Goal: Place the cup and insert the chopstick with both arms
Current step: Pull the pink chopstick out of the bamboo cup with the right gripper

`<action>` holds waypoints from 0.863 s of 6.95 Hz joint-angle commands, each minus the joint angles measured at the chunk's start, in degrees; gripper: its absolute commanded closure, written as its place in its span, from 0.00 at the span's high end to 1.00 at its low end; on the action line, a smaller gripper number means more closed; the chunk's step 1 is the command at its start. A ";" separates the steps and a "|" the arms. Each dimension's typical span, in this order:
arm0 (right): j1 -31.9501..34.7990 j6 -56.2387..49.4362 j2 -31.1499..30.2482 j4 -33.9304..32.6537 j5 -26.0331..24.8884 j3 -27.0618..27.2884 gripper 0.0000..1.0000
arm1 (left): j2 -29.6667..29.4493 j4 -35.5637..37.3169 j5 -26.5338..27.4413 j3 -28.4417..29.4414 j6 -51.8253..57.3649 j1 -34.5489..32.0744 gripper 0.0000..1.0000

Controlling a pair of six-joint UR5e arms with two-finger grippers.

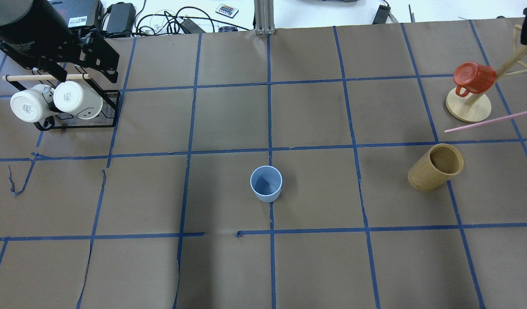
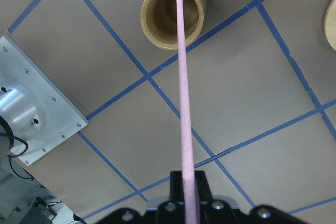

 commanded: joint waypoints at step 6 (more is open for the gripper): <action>24.48 74.19 3.09 4.39 25.80 -1.71 0.00 | -1.06 -1.10 -0.12 1.05 0.18 0.10 1.00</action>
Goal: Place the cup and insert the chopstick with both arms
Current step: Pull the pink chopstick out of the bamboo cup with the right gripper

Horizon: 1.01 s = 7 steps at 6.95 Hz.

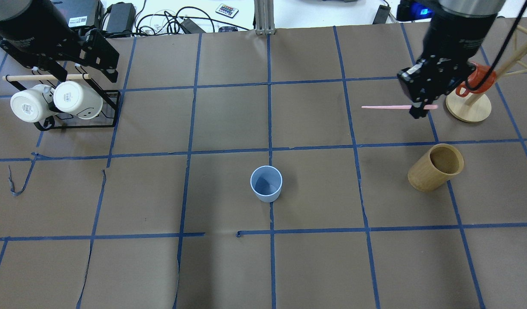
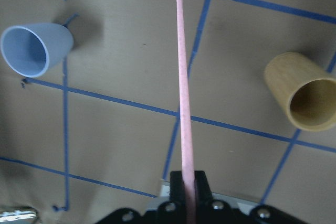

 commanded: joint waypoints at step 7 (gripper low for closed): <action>9.86 64.35 5.97 -4.42 37.18 1.95 0.00 | 0.22 0.10 0.07 -0.61 0.00 0.14 1.00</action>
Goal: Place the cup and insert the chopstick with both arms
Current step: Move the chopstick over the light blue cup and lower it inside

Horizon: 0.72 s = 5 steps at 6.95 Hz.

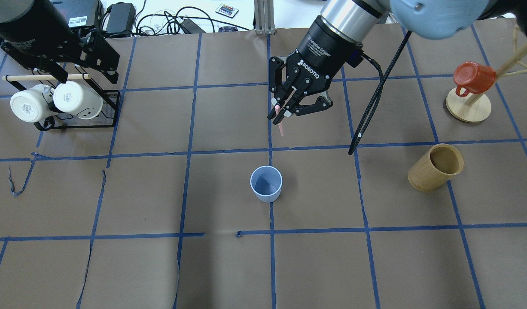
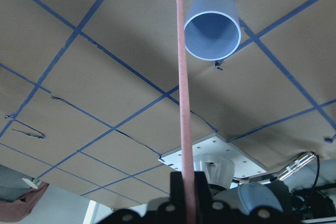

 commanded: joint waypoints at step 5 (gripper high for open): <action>1.12 10.90 0.18 -0.23 8.85 7.81 0.00 | -0.13 0.23 -0.15 -0.32 -0.18 0.00 1.00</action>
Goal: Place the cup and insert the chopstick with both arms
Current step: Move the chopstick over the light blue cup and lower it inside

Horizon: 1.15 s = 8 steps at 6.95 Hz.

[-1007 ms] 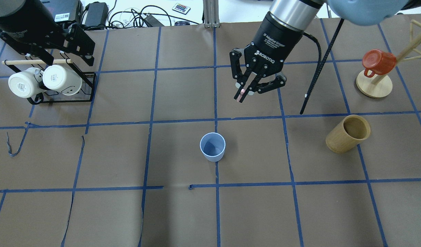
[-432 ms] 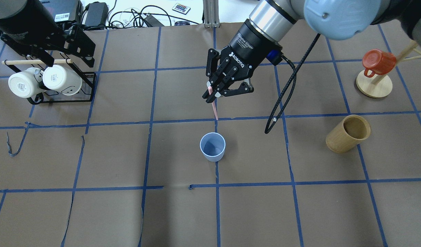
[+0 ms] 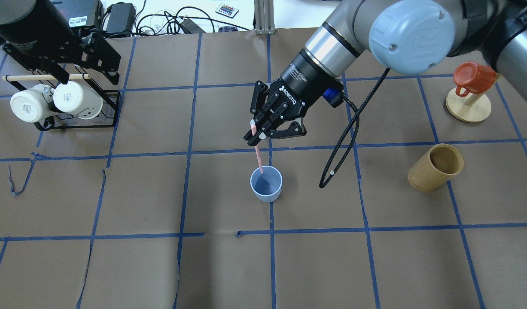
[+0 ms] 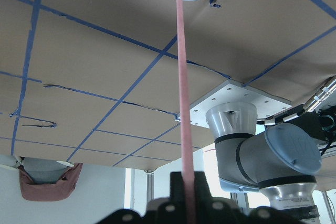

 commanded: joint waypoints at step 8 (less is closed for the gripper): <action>-0.25 3.28 2.72 -1.67 -0.07 0.86 0.00 | -0.28 0.02 -0.27 0.20 -0.55 0.03 1.00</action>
